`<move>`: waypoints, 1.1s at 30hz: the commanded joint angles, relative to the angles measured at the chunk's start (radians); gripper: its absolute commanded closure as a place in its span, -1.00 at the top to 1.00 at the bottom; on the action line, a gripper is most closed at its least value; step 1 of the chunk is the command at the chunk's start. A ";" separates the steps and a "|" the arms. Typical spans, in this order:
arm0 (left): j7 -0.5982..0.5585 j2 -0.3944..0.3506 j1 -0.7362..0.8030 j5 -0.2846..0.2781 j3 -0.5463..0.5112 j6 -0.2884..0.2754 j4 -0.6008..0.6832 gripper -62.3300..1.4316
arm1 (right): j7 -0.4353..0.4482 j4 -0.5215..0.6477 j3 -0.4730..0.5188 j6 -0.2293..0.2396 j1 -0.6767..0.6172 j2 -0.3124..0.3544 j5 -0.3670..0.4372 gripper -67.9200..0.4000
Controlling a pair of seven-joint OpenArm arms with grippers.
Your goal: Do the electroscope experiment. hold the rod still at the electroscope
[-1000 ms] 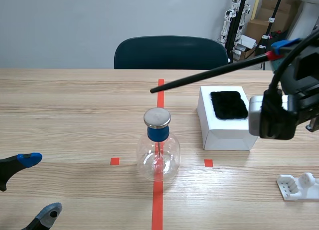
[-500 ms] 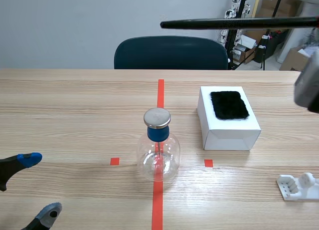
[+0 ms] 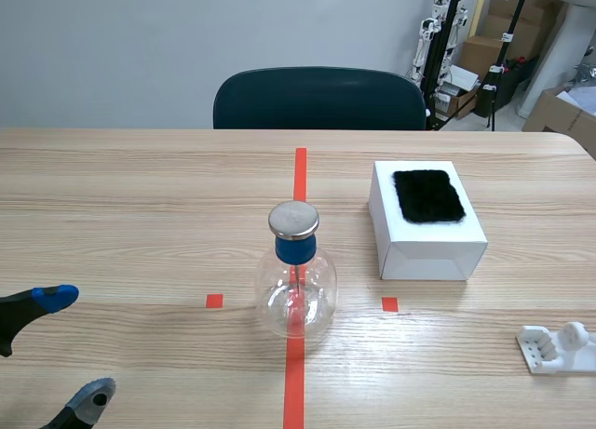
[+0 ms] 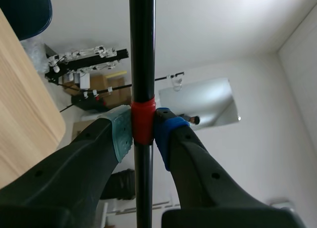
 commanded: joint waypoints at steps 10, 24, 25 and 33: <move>-0.017 -0.012 0.000 -0.012 -0.007 0.005 0.005 1.00 | 0.250 -0.117 0.000 0.194 0.000 -0.078 0.189 -0.88; -0.017 -0.012 0.000 -0.012 -0.007 0.005 0.005 1.00 | 0.269 -0.144 -0.114 0.351 -0.006 -0.120 -0.005 -0.88; -0.017 -0.012 0.000 -0.012 -0.007 0.005 0.005 1.00 | 0.269 -0.148 -0.122 0.354 -0.006 -0.120 -0.017 -0.88; -0.017 -0.012 0.000 -0.012 -0.007 0.005 0.005 1.00 | 0.269 -0.150 -0.146 0.373 -0.006 -0.120 -0.029 -0.88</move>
